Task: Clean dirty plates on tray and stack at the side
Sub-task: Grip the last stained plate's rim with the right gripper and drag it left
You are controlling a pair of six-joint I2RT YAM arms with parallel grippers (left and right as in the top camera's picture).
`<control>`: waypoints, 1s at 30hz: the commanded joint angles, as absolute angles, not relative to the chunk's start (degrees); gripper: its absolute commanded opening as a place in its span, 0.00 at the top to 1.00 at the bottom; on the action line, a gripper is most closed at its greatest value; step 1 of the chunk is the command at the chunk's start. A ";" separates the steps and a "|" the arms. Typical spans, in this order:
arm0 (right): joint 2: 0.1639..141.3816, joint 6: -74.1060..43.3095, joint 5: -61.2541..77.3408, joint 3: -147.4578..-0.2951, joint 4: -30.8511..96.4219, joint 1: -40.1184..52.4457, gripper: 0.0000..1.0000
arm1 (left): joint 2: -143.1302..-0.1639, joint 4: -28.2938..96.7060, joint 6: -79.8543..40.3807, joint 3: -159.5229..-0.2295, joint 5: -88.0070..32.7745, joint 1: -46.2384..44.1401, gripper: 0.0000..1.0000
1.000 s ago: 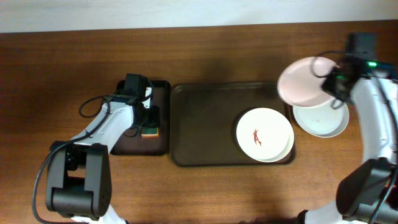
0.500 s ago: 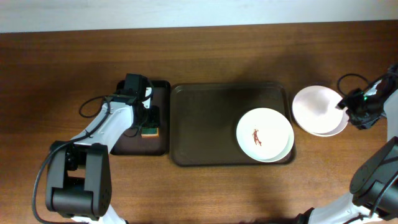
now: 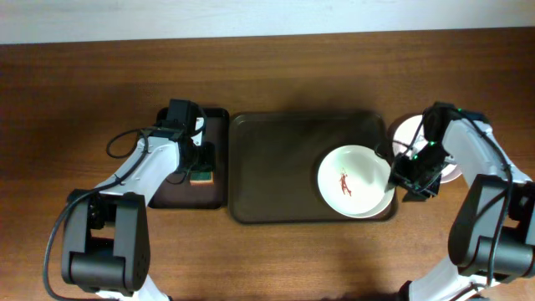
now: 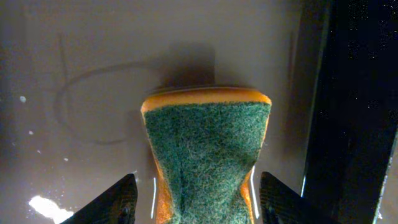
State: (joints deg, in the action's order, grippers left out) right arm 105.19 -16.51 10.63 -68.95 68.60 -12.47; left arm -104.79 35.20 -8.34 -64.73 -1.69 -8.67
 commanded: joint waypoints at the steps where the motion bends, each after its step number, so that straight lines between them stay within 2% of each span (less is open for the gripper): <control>1: 105.27 -20.01 7.27 -67.37 68.38 -11.97 0.55 | -105.32 35.24 -7.86 -64.53 -2.15 -8.84 0.39; 9: 105.27 -19.99 8.34 -66.92 69.54 -11.60 0.56 | -105.32 35.27 -7.86 -64.53 -2.15 -8.84 0.40; 20: 105.27 -20.27 8.34 -66.83 67.88 -6.39 0.55 | -105.32 35.27 -7.86 -64.53 -2.15 -8.84 0.40; 24: 105.27 -20.27 8.82 -62.87 63.24 -6.37 0.57 | -105.32 35.24 -7.86 -64.53 -2.15 -8.84 0.41; 26: 105.27 -20.23 10.55 -60.51 58.96 -6.37 0.68 | -105.32 35.24 -7.86 -64.53 -2.13 -8.84 0.41; 27: 105.27 -20.25 10.98 -59.88 57.49 -6.37 0.83 | -105.32 35.24 -7.86 -64.53 -2.15 -8.84 0.41; 28: 105.27 -20.25 11.20 -59.79 56.77 -6.37 0.94 | -105.32 35.24 -7.86 -64.53 -2.15 -8.84 0.41; 30: 105.27 -20.25 11.79 -60.07 54.98 -6.37 0.96 | -105.32 35.24 -7.86 -64.53 -2.15 -8.84 0.41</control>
